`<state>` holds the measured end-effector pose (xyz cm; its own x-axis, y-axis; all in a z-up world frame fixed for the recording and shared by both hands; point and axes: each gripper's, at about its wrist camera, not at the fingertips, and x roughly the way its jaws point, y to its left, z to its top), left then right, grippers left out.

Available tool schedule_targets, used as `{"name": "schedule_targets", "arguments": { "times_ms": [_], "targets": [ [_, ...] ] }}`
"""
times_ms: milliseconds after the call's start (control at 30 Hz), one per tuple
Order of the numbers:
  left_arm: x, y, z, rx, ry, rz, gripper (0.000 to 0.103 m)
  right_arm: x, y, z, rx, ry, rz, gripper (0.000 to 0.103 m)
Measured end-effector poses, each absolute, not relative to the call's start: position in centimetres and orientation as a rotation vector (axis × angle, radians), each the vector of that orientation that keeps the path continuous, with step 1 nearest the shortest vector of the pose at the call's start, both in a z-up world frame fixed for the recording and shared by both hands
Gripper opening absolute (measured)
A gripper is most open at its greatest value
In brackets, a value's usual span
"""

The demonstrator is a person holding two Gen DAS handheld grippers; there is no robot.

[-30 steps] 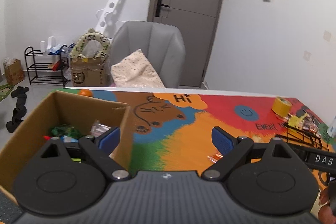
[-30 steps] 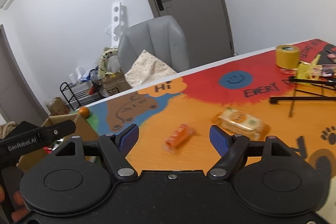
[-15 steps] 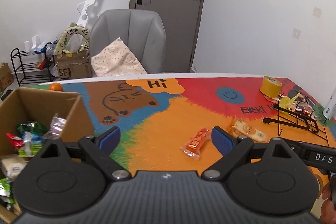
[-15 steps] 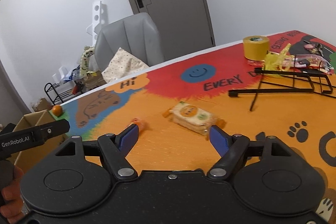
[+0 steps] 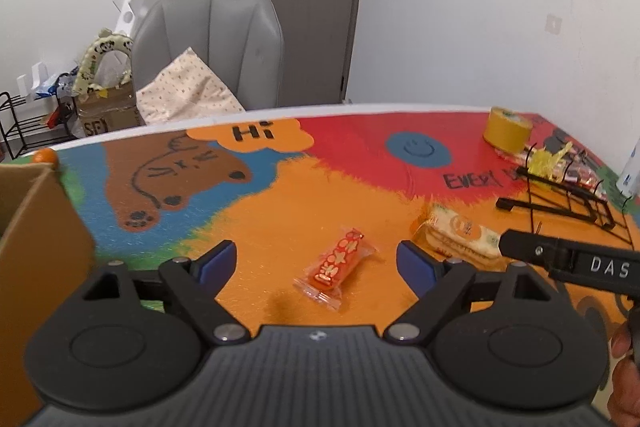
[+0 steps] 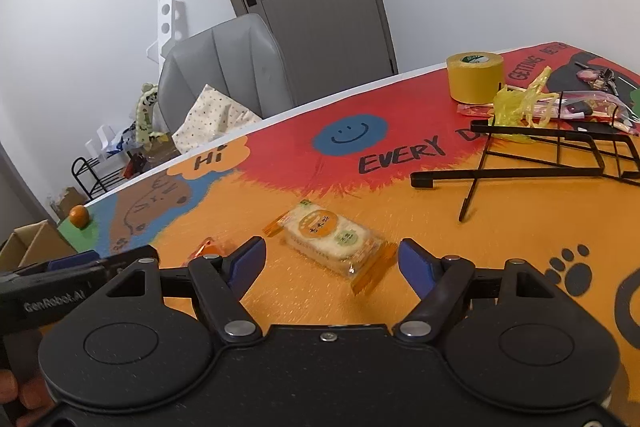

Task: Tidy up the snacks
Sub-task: 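Move both grippers back to the orange-red packet and rice-cake packet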

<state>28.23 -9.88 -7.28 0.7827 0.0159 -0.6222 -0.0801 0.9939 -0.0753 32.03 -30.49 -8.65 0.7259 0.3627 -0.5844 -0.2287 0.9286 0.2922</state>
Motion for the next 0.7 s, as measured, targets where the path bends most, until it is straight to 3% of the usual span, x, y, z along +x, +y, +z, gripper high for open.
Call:
{"name": "schedule_targets", "arguments": {
  "times_ms": [433, 700],
  "targets": [
    [32.1, -10.0, -10.8, -0.047, 0.736, 0.075, 0.085, 35.4, -29.0, -10.7, 0.138, 0.725, 0.323, 0.075],
    [33.1, -10.1, -11.6, -0.034, 0.735, 0.081, 0.066, 36.6, -28.1, -11.5, 0.098, 0.73, 0.321, 0.076]
  ]
}}
